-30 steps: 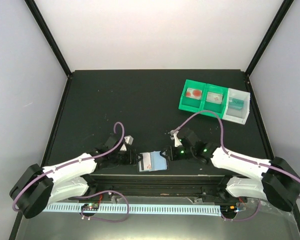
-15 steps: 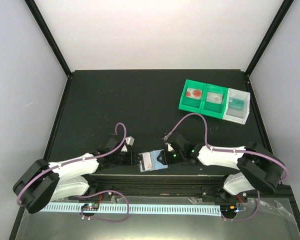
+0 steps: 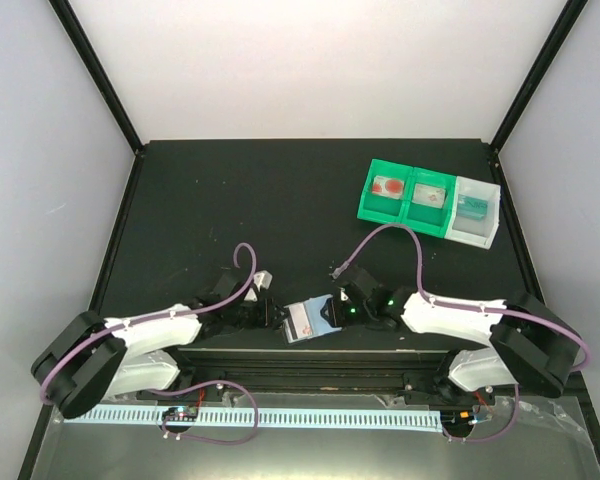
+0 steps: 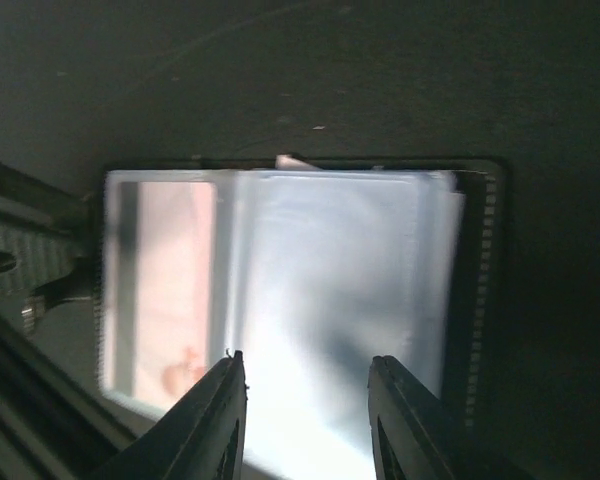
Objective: Take the credit cards out of the card holder
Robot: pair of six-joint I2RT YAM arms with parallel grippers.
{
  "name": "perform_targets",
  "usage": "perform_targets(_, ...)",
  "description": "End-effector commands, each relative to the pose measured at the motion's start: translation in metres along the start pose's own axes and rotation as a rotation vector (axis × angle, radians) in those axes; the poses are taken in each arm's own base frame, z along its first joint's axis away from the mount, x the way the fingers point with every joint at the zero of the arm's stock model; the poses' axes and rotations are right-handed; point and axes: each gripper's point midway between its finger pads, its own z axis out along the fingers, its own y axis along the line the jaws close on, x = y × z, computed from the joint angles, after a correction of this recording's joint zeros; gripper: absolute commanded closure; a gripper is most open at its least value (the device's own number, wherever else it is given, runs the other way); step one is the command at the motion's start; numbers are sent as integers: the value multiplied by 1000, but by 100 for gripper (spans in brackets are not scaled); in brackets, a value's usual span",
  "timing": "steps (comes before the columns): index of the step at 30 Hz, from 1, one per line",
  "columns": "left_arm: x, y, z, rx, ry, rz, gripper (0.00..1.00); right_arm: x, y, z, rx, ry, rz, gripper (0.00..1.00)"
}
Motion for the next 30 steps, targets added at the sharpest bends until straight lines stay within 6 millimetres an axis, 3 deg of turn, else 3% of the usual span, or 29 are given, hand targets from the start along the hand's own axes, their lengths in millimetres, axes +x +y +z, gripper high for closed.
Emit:
perform_targets(1, -14, -22, -12, 49, -52, 32, 62, -5, 37, -9, -137, -26, -33, 66)
perform_targets(3, -12, -24, -15, 57, -51, 36, 61, -5, 49, -8, -167, -17, -43, 69)
perform_targets(6, -9, -28, -14, 97, -38, 34, 69, -6, 56, -1, -178, -1, -50, 74)
perform_targets(11, -1, -21, -2, 92, 14, 17, 83, -6, 56, 9, -169, 10, -53, 80)
perform_targets(16, 4, -16, 4, 85, 40, 5, 90, -3, 53, 18, -158, 30, -61, 81)
perform_targets(25, 6, -7, 2, 32, 37, 22, 93, 3, 49, 30, -150, 57, -56, 81)
perform_targets(30, 6, -4, -2, 17, 30, 22, 87, 7, 49, 36, -166, 71, -46, 84)
